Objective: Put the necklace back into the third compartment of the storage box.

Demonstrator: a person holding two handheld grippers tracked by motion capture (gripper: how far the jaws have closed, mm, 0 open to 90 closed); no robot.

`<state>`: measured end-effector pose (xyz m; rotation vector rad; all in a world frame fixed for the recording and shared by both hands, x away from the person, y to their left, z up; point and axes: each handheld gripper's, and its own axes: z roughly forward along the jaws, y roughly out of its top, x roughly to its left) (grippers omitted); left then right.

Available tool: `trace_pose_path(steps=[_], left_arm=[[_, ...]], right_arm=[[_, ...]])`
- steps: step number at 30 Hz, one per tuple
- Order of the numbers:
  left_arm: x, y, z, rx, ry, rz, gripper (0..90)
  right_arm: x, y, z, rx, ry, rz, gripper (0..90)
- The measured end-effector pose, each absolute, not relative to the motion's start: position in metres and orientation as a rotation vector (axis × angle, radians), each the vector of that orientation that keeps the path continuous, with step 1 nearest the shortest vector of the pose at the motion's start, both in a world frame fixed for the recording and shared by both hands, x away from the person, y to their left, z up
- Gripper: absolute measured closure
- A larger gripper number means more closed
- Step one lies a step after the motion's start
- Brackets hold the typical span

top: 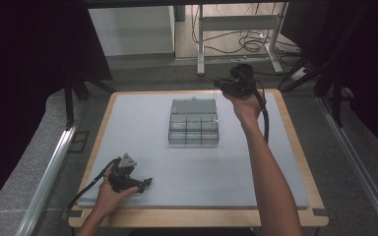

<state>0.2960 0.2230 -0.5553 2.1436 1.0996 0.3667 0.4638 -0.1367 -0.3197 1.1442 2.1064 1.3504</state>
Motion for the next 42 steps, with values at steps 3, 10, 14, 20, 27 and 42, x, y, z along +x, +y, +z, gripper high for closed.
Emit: trace_pose_path(steps=[3,10,14,20,27,42], left_arm=[[0.296,0.223,-0.555,2.144,1.1,0.367,0.0],[0.296,0.223,-0.555,2.144,1.099,0.367,0.0],[0.296,0.223,-0.555,2.143,1.099,0.366,0.0],[0.296,0.223,-0.555,2.144,1.099,0.367,0.0],[0.296,0.223,-0.555,2.148,1.1,0.364,0.0],[0.296,0.223,-0.555,2.148,1.1,0.365,0.0]], right_arm=[[0.469,-0.131,-0.326,1.133,2.119,1.34,77.7],[0.479,-0.122,-0.34,1.149,2.145,1.3,77.7],[0.484,-0.118,-0.349,1.16,2.161,1.28,77.8],[0.489,-0.115,-0.36,1.187,2.172,1.259,77.8],[0.494,-0.116,-0.381,1.215,2.193,1.183,77.8],[0.499,-0.111,-0.427,1.235,2.273,1.05,77.7]])
